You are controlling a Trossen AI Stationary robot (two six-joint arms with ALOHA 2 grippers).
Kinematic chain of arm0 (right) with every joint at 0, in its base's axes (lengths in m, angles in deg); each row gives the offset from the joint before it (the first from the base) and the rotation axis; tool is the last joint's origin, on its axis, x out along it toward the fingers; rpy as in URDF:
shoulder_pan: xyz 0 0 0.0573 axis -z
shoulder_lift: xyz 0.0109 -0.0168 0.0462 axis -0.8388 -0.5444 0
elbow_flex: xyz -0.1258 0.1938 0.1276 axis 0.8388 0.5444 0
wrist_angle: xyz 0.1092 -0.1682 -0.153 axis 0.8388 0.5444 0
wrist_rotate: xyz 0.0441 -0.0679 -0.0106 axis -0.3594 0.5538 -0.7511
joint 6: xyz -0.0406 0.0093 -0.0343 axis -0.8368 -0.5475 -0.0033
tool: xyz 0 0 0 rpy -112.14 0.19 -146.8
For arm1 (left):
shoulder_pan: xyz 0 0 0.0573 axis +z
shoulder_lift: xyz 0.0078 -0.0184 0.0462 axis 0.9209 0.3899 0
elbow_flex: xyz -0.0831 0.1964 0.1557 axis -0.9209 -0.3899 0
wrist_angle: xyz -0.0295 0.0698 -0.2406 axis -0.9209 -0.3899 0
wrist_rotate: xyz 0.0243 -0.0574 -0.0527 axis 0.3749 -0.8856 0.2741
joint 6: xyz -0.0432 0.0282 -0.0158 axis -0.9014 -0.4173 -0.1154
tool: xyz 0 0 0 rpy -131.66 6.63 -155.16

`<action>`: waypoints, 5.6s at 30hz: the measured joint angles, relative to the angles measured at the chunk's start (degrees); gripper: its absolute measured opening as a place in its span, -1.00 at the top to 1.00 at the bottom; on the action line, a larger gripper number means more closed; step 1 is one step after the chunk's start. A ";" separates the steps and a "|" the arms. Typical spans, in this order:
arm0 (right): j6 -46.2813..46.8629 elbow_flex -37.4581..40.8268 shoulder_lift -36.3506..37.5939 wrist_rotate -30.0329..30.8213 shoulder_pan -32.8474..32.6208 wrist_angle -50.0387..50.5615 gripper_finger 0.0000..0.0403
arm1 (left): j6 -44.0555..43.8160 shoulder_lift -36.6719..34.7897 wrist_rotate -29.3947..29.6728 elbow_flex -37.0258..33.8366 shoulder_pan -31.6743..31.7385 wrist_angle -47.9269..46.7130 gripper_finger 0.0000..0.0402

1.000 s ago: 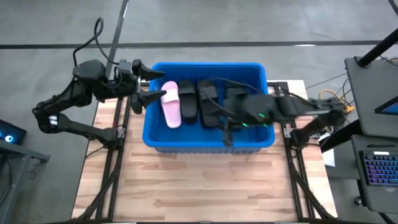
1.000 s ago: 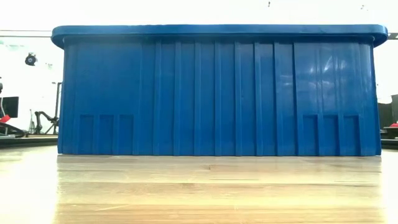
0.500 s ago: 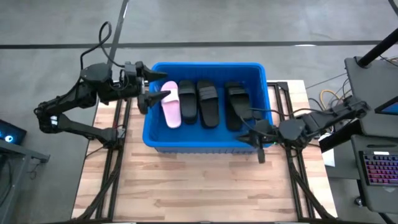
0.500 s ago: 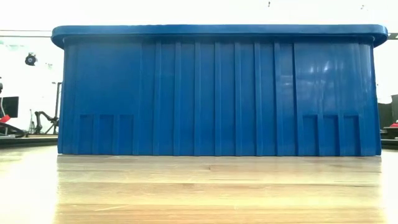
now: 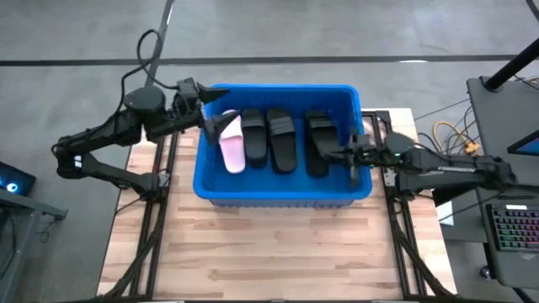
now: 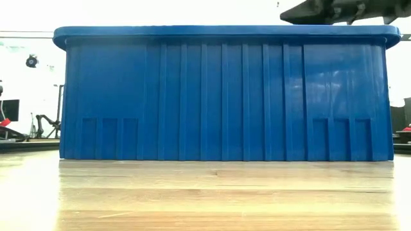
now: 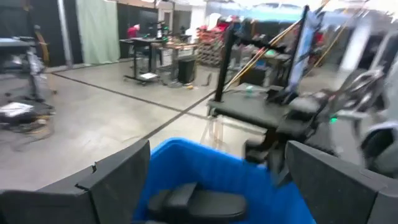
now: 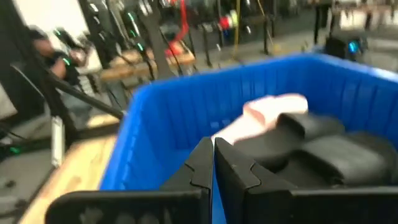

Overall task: Pick and place slides into bin
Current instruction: Return to Home Position

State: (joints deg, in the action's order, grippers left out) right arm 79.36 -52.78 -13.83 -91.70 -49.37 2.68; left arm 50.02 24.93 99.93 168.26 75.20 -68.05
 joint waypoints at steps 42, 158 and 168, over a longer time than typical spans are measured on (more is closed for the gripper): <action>3.76 30.12 42.63 -1.24 -3.39 -17.81 0.96 | 17.88 6.36 -7.84 -0.15 -0.02 -16.09 1.00; -7.10 30.03 41.95 2.06 -3.39 -11.64 0.96 | 5.02 -56.33 -15.94 -82.78 -4.90 38.35 1.00; -7.13 30.03 41.95 2.06 -3.39 -11.64 0.96 | 5.02 -56.22 -15.94 -82.80 -4.92 38.39 1.00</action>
State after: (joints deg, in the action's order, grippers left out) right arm 72.23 -22.75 28.12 -89.64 -52.77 -8.95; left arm 55.04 -31.29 83.99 85.46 70.28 -29.66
